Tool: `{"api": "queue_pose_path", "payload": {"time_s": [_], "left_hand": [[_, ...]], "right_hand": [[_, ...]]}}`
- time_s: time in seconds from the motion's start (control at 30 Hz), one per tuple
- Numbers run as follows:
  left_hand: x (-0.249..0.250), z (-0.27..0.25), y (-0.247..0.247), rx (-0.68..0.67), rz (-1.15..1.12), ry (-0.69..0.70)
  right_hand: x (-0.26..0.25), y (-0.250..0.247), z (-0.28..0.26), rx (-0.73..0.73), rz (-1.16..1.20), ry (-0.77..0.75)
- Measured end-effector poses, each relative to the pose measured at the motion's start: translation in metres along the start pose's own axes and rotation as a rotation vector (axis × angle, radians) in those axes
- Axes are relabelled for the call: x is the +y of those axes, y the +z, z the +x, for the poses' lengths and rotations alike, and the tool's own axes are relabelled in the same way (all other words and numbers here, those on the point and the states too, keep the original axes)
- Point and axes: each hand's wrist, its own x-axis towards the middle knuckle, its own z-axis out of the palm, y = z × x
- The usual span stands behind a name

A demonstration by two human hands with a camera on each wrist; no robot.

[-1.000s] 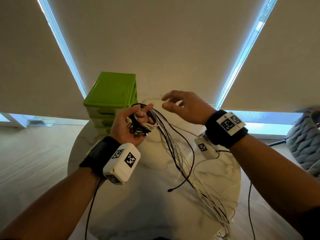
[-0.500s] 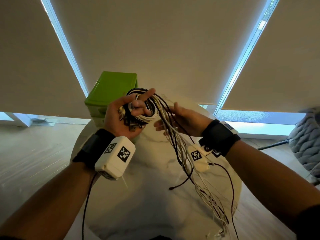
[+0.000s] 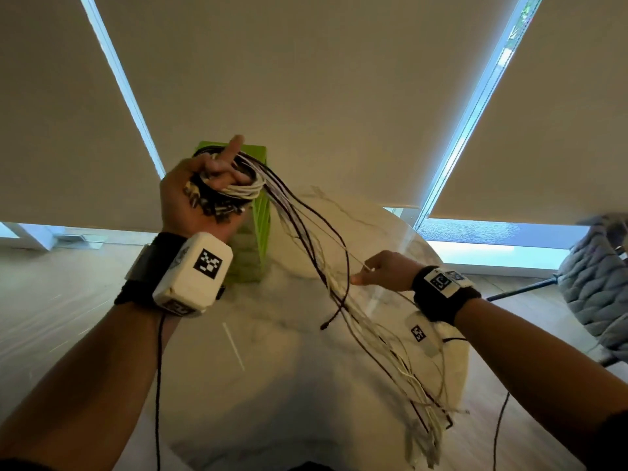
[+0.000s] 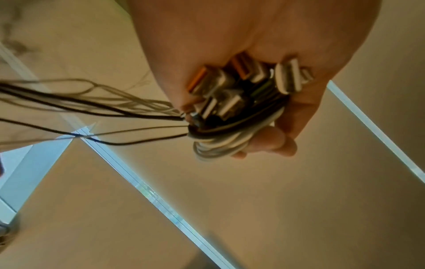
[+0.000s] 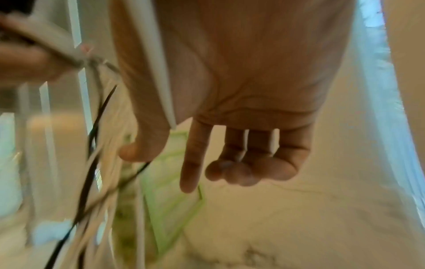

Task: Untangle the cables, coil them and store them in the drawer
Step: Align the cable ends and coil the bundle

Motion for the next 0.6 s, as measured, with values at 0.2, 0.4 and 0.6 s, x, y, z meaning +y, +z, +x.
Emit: {"api": "queue_pose_path", "payload": {"time_s": [0.2, 0.4, 0.6], "left_hand": [[-0.007, 0.007, 0.002, 0.04, 0.147, -0.016], [0.0, 0.005, -0.005, 0.1, 0.184, 0.03], [-0.035, -0.003, -0.013, 0.133, 0.394, -0.228]], "right_hand": [[-0.006, -0.029, -0.004, 0.181, 0.044, -0.037], [-0.008, -0.052, -0.003, 0.406, 0.772, 0.064], [-0.049, -0.051, -0.012, 0.327, 1.216, 0.054]]}}
